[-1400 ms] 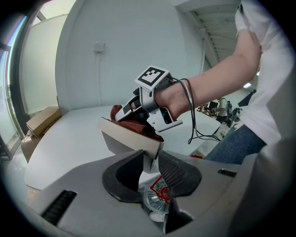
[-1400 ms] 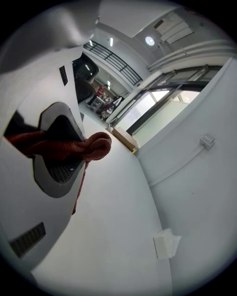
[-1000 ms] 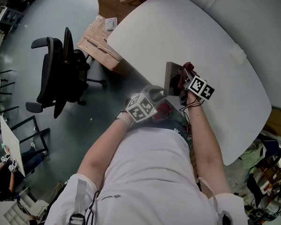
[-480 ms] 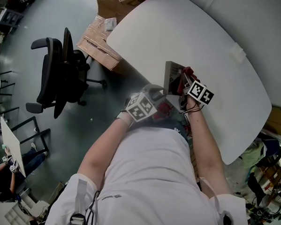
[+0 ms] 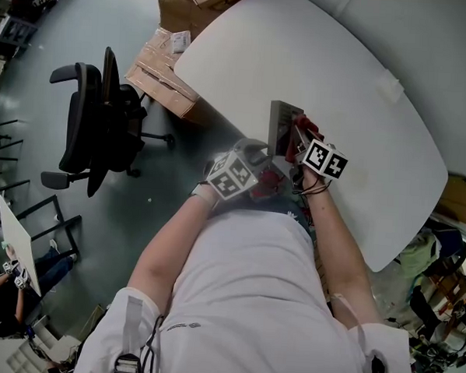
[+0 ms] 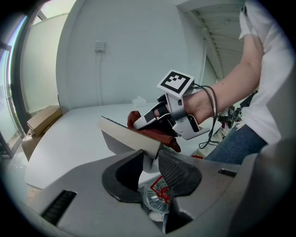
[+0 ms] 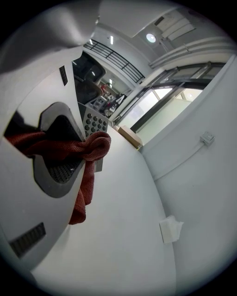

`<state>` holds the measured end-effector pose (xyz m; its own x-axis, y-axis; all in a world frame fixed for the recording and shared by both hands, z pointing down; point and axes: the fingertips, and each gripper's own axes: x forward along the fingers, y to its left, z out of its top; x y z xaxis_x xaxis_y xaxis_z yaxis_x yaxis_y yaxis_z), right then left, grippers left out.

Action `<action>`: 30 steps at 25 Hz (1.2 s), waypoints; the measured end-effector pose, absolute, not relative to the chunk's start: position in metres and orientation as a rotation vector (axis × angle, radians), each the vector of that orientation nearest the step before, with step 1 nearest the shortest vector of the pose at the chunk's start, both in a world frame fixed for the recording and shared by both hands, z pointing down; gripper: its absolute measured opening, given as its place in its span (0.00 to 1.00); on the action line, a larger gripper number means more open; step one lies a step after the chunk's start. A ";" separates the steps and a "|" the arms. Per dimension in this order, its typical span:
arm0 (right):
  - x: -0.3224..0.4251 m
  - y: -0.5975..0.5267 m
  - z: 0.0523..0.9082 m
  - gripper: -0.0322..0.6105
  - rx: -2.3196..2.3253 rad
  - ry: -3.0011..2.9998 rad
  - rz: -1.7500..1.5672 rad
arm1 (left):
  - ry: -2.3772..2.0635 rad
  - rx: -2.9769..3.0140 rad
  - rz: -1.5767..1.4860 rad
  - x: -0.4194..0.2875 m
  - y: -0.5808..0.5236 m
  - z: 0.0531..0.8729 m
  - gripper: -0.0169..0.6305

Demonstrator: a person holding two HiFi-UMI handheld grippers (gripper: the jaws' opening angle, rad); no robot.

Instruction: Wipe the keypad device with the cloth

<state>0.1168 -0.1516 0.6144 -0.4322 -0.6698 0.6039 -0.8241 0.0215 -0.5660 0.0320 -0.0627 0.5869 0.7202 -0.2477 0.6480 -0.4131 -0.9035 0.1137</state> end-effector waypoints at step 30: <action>0.087 -0.084 0.428 0.19 1.320 -2.691 0.757 | -1.153 2.598 0.376 -0.030 -0.049 0.421 0.10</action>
<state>0.0867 -0.0836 0.4279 -0.6342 -0.7307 0.2526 -0.7553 0.5158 -0.4044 -0.0302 -0.0494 0.4214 0.6488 -0.6796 0.3424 -0.7507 -0.6452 0.1421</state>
